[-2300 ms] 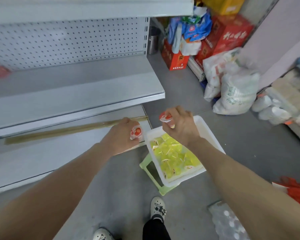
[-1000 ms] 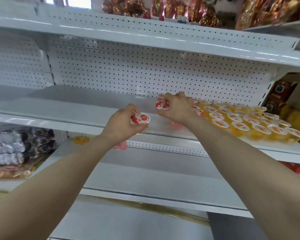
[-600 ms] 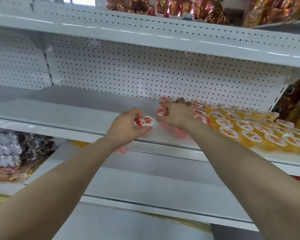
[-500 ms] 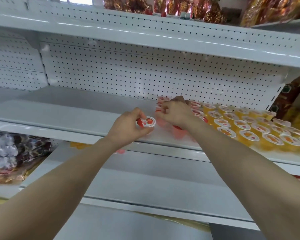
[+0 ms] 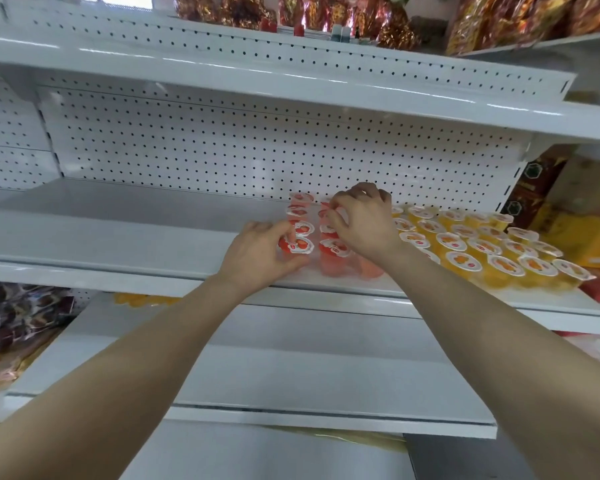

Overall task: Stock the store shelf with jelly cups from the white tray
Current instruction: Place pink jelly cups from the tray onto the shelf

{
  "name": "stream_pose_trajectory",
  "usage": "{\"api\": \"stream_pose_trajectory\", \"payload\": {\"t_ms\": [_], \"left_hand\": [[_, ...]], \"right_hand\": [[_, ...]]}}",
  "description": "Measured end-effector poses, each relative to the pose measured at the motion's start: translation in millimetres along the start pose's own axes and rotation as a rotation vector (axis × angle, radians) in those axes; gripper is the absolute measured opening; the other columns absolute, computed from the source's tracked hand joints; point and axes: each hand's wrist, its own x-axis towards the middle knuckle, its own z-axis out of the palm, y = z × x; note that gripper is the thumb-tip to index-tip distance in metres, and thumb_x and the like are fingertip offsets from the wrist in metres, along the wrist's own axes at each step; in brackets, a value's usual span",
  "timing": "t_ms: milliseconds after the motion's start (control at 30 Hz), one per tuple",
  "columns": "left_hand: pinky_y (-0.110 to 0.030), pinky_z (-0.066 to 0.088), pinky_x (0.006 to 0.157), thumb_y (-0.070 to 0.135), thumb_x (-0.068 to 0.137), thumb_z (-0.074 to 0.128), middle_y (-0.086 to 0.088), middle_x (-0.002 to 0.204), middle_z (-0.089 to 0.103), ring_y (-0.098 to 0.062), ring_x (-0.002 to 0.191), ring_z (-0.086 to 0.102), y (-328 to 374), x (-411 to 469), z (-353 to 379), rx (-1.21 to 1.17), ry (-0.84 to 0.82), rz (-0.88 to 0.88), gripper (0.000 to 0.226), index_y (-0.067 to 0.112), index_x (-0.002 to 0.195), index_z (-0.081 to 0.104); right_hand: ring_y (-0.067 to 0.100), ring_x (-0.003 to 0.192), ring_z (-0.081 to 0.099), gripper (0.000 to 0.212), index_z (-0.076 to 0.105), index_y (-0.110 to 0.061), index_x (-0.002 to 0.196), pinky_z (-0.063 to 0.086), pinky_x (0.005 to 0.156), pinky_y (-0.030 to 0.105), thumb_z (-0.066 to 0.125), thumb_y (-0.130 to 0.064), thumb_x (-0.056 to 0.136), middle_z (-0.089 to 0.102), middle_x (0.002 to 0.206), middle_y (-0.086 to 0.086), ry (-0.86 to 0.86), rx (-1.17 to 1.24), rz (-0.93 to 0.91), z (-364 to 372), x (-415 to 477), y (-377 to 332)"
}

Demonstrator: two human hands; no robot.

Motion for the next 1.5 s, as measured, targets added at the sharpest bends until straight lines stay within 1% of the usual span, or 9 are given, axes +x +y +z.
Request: {"api": "stream_pose_trajectory", "payload": {"t_ms": [100,233,400,567,800,933,1033,1300,1500], "left_hand": [[-0.032,0.043,0.09,0.08,0.068,0.042,0.001,0.106,0.063,-0.024,0.107,0.051,4.1,-1.6,-8.9,0.057,0.028,0.018,0.065,0.028,0.099,0.065],[-0.036,0.044,0.094,0.068,0.076,0.04,-0.001,0.118,0.061,-0.026,0.114,0.05,19.9,-5.2,-27.4,0.057,0.055,0.064,0.062,0.025,0.114,0.063],[-0.033,0.038,0.096,0.046,0.089,0.058,-0.003,0.115,0.063,-0.028,0.11,0.051,53.2,-25.1,-30.2,0.027,0.121,0.22,0.036,0.019,0.114,0.063],[-0.035,0.041,0.092,0.033,0.092,0.06,-0.002,0.108,0.064,-0.025,0.106,0.05,104.6,-69.0,-1.9,-0.067,0.164,0.345,0.025,0.016,0.109,0.064],[-0.028,0.036,0.09,0.03,0.091,0.062,0.0,0.108,0.064,-0.024,0.106,0.051,178.3,-123.2,67.5,-0.185,0.003,0.465,0.023,0.016,0.11,0.064],[-0.035,0.042,0.09,0.03,0.09,0.062,0.001,0.109,0.063,-0.025,0.107,0.052,225.5,-150.6,123.9,-0.243,-0.105,0.48,0.024,0.018,0.11,0.064],[-0.032,0.041,0.09,0.03,0.089,0.062,0.002,0.109,0.063,-0.023,0.106,0.052,265.7,-171.9,171.5,-0.29,-0.178,0.508,0.024,0.018,0.109,0.063],[-0.035,0.045,0.091,0.03,0.086,0.068,0.005,0.112,0.062,-0.021,0.106,0.053,364.1,-239.5,327.9,-0.344,-0.452,0.408,0.031,0.022,0.115,0.06],[-0.031,0.047,0.09,0.031,0.088,0.068,0.005,0.114,0.062,-0.02,0.106,0.055,405.2,-295.3,443.7,-0.327,-0.63,0.289,0.034,0.023,0.119,0.059]], "right_hand": [[0.031,0.115,0.052,0.039,0.07,-0.017,0.103,0.035,0.092,0.046,0.044,-0.042,0.09,0.072,0.101,0.005,0.051,0.006,-0.032,-9.1,-12.5,0.4],[0.031,0.11,0.055,0.042,0.068,-0.016,0.109,0.037,0.092,0.046,0.041,-0.043,0.09,0.071,0.101,0.005,0.102,-0.014,-0.058,-23.9,-35.1,2.4],[0.031,0.106,0.056,0.035,0.066,-0.015,0.112,0.038,0.09,0.044,0.051,-0.036,0.089,0.069,0.102,0.004,0.193,-0.063,-0.069,-45.1,-88.3,13.4],[0.031,0.108,0.055,0.037,0.06,-0.016,0.124,0.039,0.09,0.046,0.055,-0.033,0.092,0.066,0.108,0.003,0.172,-0.116,-0.032,-66.3,-176.5,40.9],[0.026,0.105,0.051,0.032,0.062,-0.017,0.118,0.035,0.087,0.041,0.056,-0.033,0.091,0.065,0.105,-0.001,0.076,-0.193,0.12,-94.4,-310.2,100.0],[0.031,0.097,0.054,0.035,0.062,-0.014,0.115,0.04,0.082,0.045,0.052,-0.032,0.088,0.065,0.102,0.005,0.042,-0.227,0.204,-107.7,-385.7,143.3],[0.034,0.095,0.057,0.035,0.063,-0.012,0.114,0.04,0.082,0.045,0.055,-0.03,0.084,0.065,0.1,0.007,-0.031,-0.259,0.294,-112.1,-444.5,182.3],[0.032,0.101,0.057,0.033,0.062,-0.015,0.117,0.038,0.086,0.045,0.057,-0.031,0.089,0.065,0.108,0.003,-0.182,-0.229,0.443,-93.6,-604.4,303.8],[0.031,0.107,0.058,0.036,0.06,-0.018,0.114,0.038,0.083,0.043,0.048,-0.037,0.086,0.065,0.113,0.001,-0.433,-0.175,0.555,-45.4,-710.8,386.4]]}}
